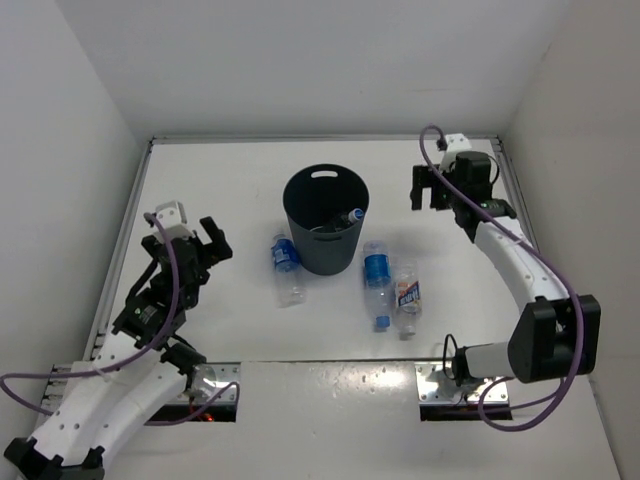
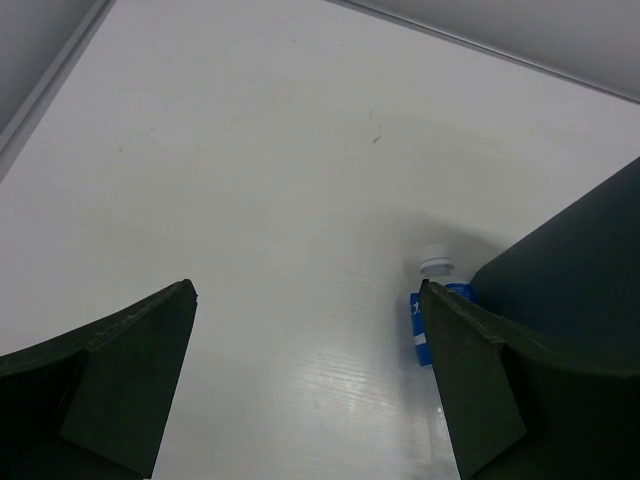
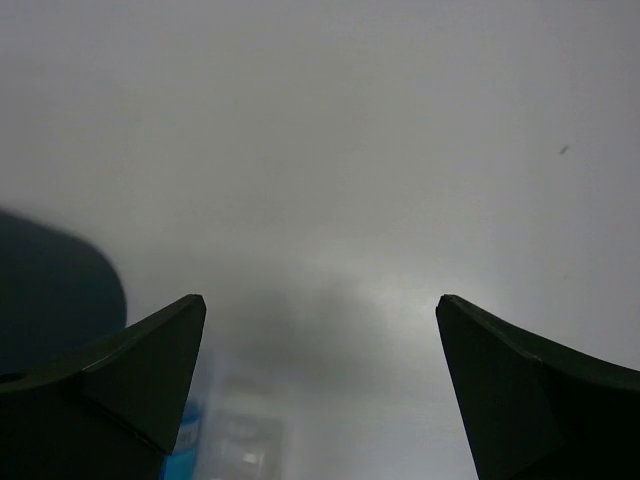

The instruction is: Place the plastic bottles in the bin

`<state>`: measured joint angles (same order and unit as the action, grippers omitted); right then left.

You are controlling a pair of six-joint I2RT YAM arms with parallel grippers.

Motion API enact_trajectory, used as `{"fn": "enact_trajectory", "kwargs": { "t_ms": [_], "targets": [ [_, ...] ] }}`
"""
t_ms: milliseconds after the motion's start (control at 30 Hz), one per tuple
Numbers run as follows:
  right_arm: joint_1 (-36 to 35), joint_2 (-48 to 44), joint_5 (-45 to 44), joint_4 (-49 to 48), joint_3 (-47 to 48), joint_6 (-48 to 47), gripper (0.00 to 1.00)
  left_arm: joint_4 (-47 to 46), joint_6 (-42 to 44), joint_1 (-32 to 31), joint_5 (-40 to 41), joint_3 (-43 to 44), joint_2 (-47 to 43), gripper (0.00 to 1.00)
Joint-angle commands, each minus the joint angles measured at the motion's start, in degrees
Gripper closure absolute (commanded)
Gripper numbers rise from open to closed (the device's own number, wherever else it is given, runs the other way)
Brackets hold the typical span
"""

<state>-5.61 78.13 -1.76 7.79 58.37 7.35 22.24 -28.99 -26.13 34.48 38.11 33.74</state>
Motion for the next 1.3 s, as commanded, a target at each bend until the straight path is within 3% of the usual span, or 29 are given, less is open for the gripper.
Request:
{"fn": "enact_trajectory", "kwargs": {
  "t_ms": [0, 133, 467, 700, 1033, 1133, 1267],
  "targets": [
    [-0.02, 0.71, 10.01, 20.93, -0.19, -0.76, 0.0, 4.64, -1.94, 0.64, 3.22, -1.54, -2.62, 0.0],
    [-0.02, 4.04, 10.29, 29.63, -1.67, 1.6, 0.0, 5.54, -3.09, 0.64, 2.97, -2.95, -5.0, 0.0],
    [-1.16, 1.15, 14.24, 29.12, -7.92, 1.7, 0.0, 4.22, -4.41, -1.12, 4.98, -5.67, -6.31, 0.0],
    [-2.74, 6.94, 21.0, 29.73, -7.39, -1.11, 0.0, 3.6, -4.41, -1.64, 4.46, -5.68, -6.84, 0.0],
    [-2.74, 14.77, 19.96, 30.79, -5.2, -0.59, 0.0, 3.6, -4.93, -2.79, 6.82, -6.2, -8.51, 0.0],
    [-2.74, 15.56, 19.95, 31.31, -5.2, -0.07, 0.07, 4.12, -5.46, -3.84, 7.36, -6.2, -8.51, 0.0],
    [-2.22, 16.71, 18.73, 31.32, -5.2, 0.46, 0.23, 4.13, -5.99, -4.46, 8.49, -6.2, -8.51, 0.0]
  ]
}}
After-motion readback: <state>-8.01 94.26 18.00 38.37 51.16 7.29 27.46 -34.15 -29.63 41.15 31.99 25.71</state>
